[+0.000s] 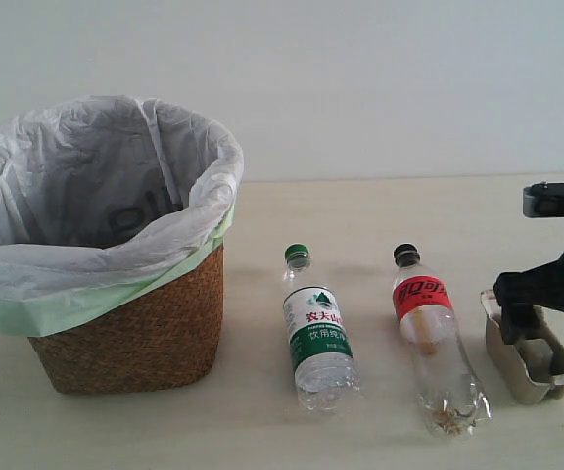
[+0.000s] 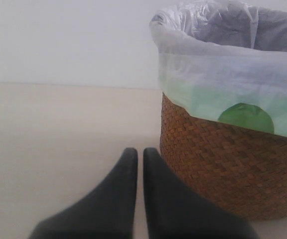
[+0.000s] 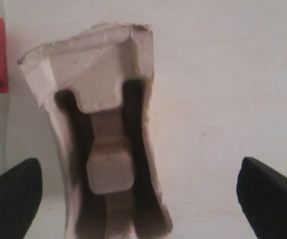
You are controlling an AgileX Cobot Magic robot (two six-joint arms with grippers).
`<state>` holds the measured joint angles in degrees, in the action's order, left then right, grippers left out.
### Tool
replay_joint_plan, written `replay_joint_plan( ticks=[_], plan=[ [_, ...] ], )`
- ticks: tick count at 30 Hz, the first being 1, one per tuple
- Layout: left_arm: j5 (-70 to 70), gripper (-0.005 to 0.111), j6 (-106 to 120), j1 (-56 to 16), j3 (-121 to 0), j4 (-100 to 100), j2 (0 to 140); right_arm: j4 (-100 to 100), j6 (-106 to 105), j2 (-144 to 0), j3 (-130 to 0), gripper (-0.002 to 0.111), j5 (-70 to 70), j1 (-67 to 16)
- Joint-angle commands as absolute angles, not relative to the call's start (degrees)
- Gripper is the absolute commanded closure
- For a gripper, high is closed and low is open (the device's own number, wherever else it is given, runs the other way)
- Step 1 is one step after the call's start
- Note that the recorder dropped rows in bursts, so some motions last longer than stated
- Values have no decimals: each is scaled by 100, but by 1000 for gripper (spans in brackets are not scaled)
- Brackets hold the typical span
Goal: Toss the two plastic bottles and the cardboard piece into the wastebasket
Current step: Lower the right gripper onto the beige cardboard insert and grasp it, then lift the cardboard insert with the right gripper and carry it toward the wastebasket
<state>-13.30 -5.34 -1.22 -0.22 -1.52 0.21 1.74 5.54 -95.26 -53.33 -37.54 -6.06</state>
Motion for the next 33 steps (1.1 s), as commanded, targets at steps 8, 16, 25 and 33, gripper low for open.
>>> replay_joint_plan(
  ticks=[8,16,25,33],
  plan=[
    [-1336,103,-492,-115,0,-107,0,235,-179,-10259,-5476,25,-2970,-857],
    [-1336,103,-492,-115,0,-107,0,235,-52,-10259,-5476,98,-3047,-857],
    [-1336,103,-492,-115,0,-107,0,235,0,-9810,-5683,108,-3392,-857],
    [-1336,103,-492,-115,0,-107,0,224,284,-8618,-6615,108,-3972,-857]
  ],
)
